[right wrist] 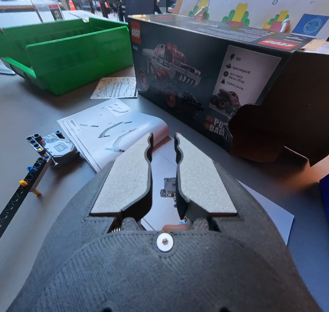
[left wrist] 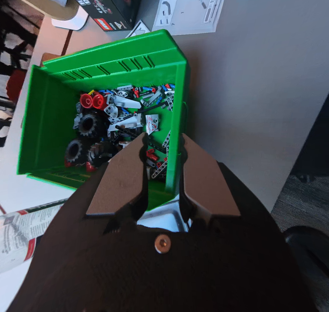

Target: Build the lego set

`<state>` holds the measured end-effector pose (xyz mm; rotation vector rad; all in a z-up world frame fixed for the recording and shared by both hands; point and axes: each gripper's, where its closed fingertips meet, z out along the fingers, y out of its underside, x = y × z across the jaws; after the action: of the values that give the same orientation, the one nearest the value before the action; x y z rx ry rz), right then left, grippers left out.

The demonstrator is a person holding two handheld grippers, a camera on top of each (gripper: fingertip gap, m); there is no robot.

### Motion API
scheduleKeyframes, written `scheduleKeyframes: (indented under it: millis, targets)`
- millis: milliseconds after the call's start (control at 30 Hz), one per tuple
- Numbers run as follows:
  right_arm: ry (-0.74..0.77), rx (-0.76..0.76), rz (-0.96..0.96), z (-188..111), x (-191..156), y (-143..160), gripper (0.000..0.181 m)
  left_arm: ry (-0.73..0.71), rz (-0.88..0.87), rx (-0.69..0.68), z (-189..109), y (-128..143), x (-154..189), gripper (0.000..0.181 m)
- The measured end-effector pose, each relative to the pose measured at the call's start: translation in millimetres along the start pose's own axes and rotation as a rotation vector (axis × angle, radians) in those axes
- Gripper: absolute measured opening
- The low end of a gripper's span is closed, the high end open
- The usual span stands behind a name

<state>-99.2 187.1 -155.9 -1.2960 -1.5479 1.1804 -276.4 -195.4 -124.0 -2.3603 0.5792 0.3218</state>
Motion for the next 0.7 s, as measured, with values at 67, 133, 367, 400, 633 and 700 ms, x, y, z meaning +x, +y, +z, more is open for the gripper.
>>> scheduleKeyframes:
  millis: [67, 133, 367, 400, 633, 700]
  targets:
    - [-0.001, 0.016, 0.014, -1.6, 1.6, -2.0, 0.023, 0.074, 0.013, -0.010, -0.9, 3.8, 1.9, 0.035]
    - [-0.001, 0.021, 0.027, -1.8, 3.6, -2.5, 0.027, 0.127, 0.030, -0.031, -0.1, 9.5, -2.2, 0.039]
    - [0.054, 0.042, 0.031, -4.0, 13.3, -4.8, 0.036, 0.265, 0.134, -0.076, 6.0, 13.4, -16.9, 0.051]
    - [0.065, 0.042, 0.028, -4.6, 14.6, -4.7, 0.037, 0.287, 0.147, -0.060, 6.4, 11.4, -15.2, 0.051]
    - [0.077, 0.034, 0.010, -4.3, 15.0, -3.6, 0.038, 0.302, 0.206, -0.079, 23.8, 12.2, -17.7, 0.052]
    - [0.074, 0.039, 0.012, -4.8, 14.7, -4.2, 0.038, 0.301, 0.206, -0.057, 22.9, 8.6, -15.8, 0.052]
